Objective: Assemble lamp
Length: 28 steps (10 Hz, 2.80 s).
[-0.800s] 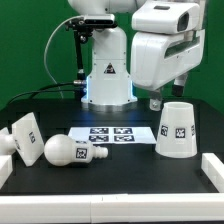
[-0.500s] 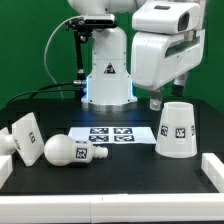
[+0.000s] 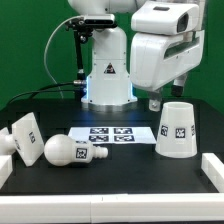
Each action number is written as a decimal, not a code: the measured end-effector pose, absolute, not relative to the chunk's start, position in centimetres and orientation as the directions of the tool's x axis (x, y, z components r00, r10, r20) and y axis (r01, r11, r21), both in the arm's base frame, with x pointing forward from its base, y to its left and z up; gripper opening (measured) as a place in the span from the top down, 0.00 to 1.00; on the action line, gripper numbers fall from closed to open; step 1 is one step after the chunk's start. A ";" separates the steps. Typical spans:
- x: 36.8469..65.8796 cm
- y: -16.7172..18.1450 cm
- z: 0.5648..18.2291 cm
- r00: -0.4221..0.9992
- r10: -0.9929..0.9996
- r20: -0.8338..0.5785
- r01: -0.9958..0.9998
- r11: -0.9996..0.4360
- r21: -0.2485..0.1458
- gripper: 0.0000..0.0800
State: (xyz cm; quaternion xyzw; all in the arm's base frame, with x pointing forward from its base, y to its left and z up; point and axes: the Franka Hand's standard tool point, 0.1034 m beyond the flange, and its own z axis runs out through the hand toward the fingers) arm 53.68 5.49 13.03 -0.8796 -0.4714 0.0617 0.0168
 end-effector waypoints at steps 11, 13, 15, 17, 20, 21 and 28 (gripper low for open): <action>50.5 -3.8 12.8 0.432 0.896 -0.100 0.887 -0.442 -0.133 0.12; 49.8 -7.6 12.9 0.407 0.908 -0.099 0.896 -0.418 -0.150 0.12; 49.8 -7.2 12.8 0.401 0.911 -0.099 0.898 -0.412 -0.153 0.12; 49.8 -7.2 12.7 0.401 0.910 -0.103 0.898 -0.413 -0.153 0.12; 49.0 -8.0 13.2 0.593 0.793 -0.139 0.786 -0.607 -0.117 0.12; 48.2 -7.7 13.1 0.702 0.677 -0.221 0.671 -0.733 -0.111 0.12; 48.1 -8.3 13.4 0.801 0.531 -0.275 0.520 -0.846 -0.119 0.12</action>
Offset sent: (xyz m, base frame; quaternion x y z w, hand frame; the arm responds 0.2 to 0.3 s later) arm 0.0000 0.0000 0.0000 0.0000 0.0000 0.0000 1.0000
